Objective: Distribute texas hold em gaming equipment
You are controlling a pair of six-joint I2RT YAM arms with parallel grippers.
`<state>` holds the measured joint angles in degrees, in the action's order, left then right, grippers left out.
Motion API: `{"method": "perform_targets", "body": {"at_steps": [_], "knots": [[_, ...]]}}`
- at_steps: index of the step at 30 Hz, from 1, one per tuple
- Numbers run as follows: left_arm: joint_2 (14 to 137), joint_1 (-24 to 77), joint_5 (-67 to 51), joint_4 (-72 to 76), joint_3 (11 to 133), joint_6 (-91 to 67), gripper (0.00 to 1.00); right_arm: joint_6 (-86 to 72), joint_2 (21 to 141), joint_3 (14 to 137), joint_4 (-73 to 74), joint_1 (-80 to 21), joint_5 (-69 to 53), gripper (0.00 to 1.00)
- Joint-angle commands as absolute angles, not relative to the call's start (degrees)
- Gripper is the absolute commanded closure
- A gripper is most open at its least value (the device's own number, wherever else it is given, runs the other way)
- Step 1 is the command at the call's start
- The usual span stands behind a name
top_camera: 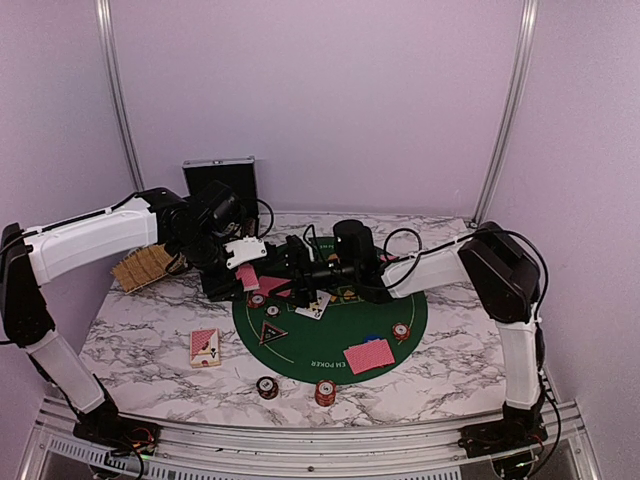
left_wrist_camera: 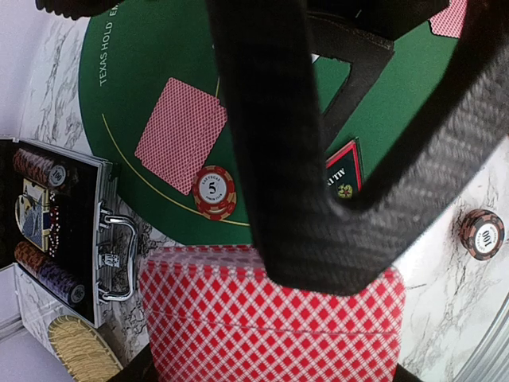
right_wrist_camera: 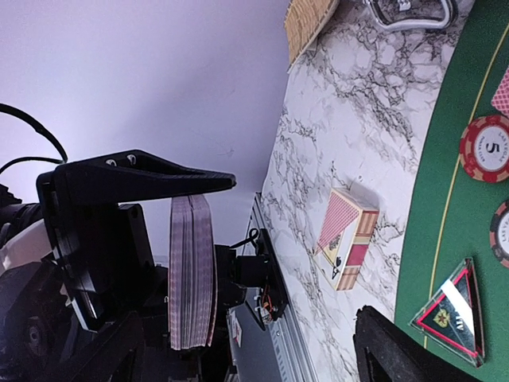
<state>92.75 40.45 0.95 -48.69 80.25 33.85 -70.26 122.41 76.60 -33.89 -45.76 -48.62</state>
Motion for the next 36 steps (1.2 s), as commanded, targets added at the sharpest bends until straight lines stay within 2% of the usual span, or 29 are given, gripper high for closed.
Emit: {"method": "perform_targets", "body": {"at_steps": [1, 24, 36], "knots": [[93.1, 40.2, 0.3, -49.0, 82.3, 33.7, 1.00, -74.4, 124.6, 78.4, -40.3, -47.1, -50.0, 0.10], [93.6, 40.3, 0.3, -49.0, 81.9, 33.5, 1.00, -80.4, 129.8, 85.3, -45.9, -49.5, -50.5, 0.08], [93.7, 40.3, 0.3, -49.0, 82.5, 33.4, 1.00, -85.2, 137.1, 93.3, -48.5, -51.8, -51.7, 0.07]]}}
